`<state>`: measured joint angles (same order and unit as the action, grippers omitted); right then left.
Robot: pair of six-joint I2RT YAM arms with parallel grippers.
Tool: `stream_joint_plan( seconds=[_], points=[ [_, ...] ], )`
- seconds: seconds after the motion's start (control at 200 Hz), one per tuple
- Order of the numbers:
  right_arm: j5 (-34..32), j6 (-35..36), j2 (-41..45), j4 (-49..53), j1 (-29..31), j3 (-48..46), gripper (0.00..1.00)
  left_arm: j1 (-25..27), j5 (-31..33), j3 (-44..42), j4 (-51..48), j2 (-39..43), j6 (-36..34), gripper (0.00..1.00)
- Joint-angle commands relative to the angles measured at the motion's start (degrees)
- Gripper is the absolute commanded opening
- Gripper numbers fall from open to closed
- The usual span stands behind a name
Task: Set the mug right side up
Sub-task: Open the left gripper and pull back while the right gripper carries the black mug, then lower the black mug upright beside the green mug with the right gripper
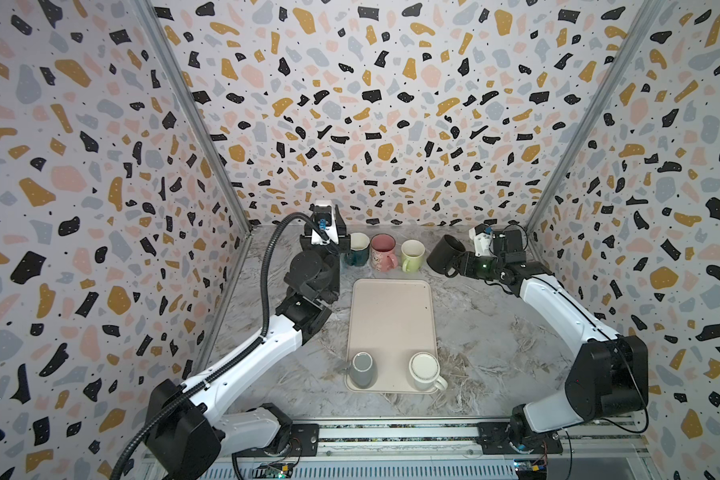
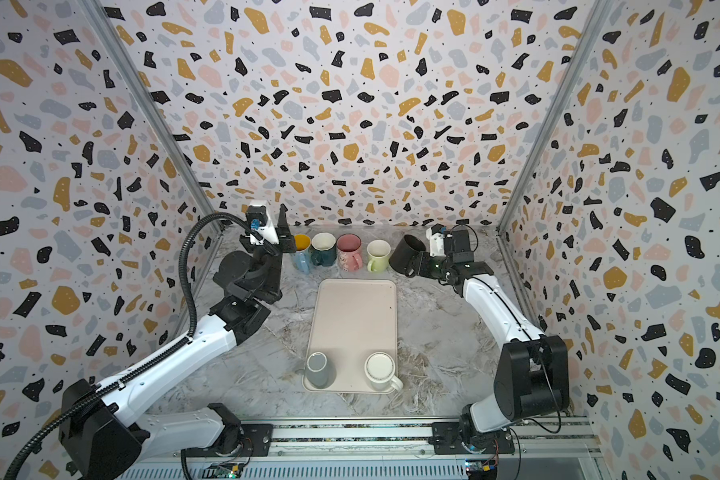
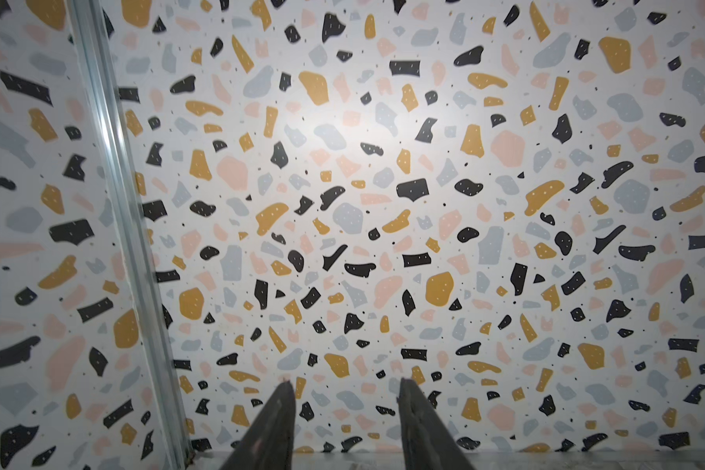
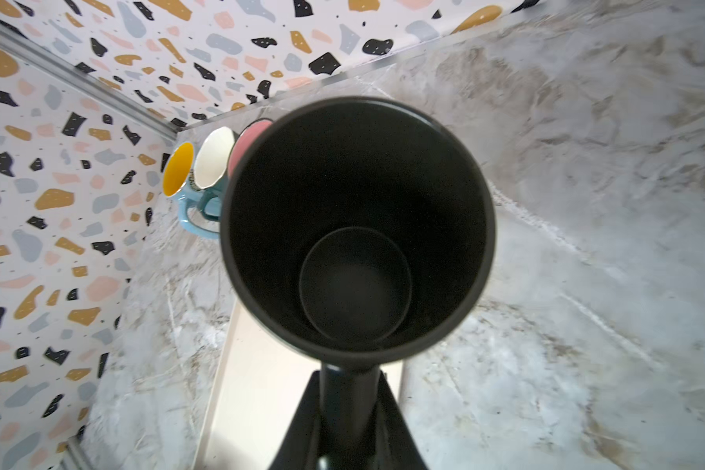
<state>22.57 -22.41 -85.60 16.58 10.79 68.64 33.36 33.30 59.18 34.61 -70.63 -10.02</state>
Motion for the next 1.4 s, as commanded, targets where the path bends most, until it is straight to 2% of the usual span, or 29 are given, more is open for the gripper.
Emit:
stream_joint_plan(
  seconds=[0.0, 0.06, 0.2, 0.295, 0.476, 0.841, 1.397],
  points=[
    [-6.4, 3.3, 0.5, -3.9, 0.4, 4.1, 0.00, -3.4, -5.3, 2.4, -10.8, -0.5, 12.8, 0.43],
    [-8.7, 4.1, -0.7, -4.7, 0.6, 4.0, 0.00, -5.4, -7.9, 3.4, -13.6, -0.9, 16.5, 0.44],
    [-12.5, 5.7, -4.5, -7.9, 1.6, 3.7, 0.00, -11.2, -18.7, 5.9, -19.7, -3.0, 24.1, 0.44],
    [-14.8, 6.6, -7.1, -10.3, 2.4, 3.9, 0.00, -14.0, -24.9, 5.1, -19.7, -3.3, 28.2, 0.44],
    [-17.8, 8.7, -10.5, -15.3, 4.0, 3.9, 0.00, -17.8, -32.0, 2.7, -18.0, -3.5, 32.9, 0.44],
    [-21.4, 12.7, -14.1, -21.9, 5.9, 3.5, 0.00, -19.0, -33.6, 0.9, -17.2, -3.5, 33.6, 0.44],
    [-26.8, 16.6, -18.6, -25.5, 8.7, 3.8, 0.00, -19.3, -34.0, -0.2, -17.0, -3.2, 33.7, 0.44]
  ],
)
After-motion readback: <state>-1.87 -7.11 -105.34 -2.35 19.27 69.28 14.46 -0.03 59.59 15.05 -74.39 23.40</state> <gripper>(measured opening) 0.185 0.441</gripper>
